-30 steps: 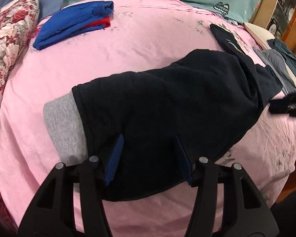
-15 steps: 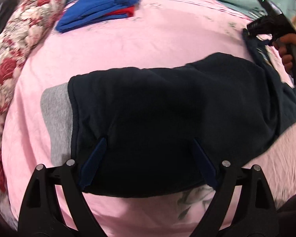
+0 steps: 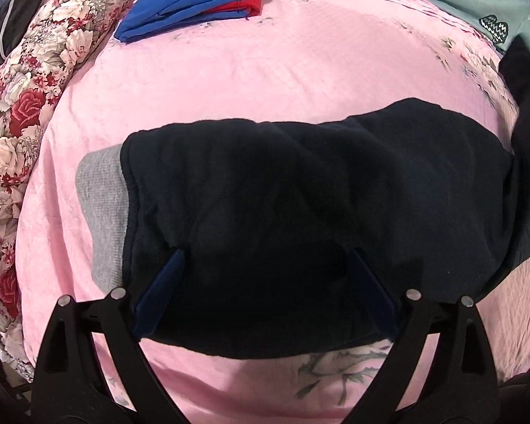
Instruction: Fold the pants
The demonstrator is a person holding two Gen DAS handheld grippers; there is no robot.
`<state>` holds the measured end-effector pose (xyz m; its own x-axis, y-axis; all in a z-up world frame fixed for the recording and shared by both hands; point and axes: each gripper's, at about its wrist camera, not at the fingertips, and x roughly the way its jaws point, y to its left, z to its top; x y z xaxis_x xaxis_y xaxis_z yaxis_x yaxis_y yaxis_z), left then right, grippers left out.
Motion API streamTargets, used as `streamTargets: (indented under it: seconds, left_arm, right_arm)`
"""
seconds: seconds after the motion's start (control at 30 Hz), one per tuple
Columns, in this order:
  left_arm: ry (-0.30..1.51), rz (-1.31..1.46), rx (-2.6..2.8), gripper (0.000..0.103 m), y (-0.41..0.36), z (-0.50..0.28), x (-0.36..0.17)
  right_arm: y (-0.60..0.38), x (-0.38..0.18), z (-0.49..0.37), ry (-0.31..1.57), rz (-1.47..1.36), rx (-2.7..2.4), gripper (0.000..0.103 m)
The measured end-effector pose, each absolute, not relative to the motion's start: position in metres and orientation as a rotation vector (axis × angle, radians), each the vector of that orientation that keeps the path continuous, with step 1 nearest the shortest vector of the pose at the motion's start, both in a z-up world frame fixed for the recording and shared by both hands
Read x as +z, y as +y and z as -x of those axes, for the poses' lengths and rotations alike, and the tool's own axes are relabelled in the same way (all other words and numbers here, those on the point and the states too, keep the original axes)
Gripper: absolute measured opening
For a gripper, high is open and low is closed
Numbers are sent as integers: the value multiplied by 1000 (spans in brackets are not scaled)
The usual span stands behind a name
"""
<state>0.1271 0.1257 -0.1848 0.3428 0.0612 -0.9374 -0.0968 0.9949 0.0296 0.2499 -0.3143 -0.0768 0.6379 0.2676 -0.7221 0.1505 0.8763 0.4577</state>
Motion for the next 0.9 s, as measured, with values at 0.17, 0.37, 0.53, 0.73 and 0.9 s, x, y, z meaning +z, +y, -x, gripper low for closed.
streamTargets:
  seconds: [0.17,0.37,0.53,0.73,0.9]
  left_arm:
    - [1231,33,96,95,119,-121,-180]
    - [1247,-13,89,95,105,-119,-176]
    - [1249,-54,107,95,104,-117,-177]
    - [1250,-37,170,96,129,-109,-189]
    - [1220,-22,132,96,142,-97,-181]
  right_arm:
    - [-410,-91,-140,763,-716,-19,5]
    - [-442,-210,-61,1023,-912,-225,8]
    - [-439,-185,-40,913,-941,-201,14]
    - [-447,-187,-71,910,-768,-229,34]
    - [-451,-186,-77,955,-850,-286,29]
